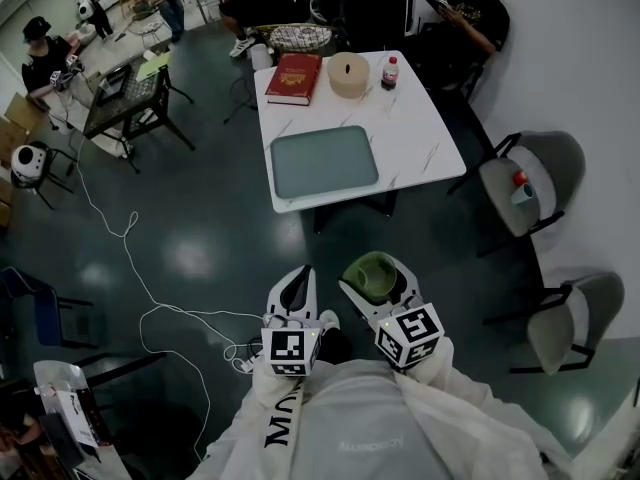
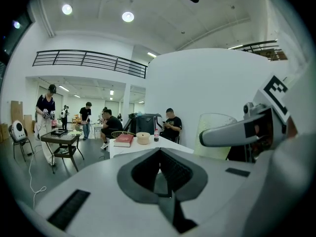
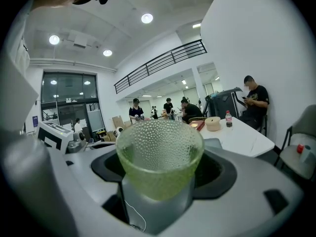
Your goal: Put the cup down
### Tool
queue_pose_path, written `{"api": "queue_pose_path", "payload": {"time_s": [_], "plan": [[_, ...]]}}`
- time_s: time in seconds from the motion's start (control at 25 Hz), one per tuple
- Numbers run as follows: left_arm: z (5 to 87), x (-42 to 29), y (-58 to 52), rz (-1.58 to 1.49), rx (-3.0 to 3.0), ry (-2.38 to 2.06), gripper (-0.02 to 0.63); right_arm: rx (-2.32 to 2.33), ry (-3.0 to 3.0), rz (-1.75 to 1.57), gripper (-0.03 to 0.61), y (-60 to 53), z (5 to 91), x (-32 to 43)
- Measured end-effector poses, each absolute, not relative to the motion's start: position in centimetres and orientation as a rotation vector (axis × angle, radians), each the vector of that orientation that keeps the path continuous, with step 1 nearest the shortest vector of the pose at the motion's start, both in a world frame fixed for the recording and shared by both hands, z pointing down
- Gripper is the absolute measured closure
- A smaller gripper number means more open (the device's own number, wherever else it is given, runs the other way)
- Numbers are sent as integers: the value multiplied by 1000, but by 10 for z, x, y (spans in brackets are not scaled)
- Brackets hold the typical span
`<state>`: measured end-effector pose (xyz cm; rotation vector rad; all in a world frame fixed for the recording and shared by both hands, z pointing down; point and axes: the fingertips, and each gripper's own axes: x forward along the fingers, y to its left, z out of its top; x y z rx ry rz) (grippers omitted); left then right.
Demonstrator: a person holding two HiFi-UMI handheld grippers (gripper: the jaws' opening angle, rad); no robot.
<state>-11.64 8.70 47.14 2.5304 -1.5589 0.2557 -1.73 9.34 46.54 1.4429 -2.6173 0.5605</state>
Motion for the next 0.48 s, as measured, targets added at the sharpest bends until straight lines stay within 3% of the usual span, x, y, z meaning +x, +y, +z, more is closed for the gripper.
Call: {"api": "queue_pose_path", "payload": {"time_s": [0.48], "plan": [[468,-150,32,267,2563,-1554,603,1470,-2627,549,190,31,462,-49]]}}
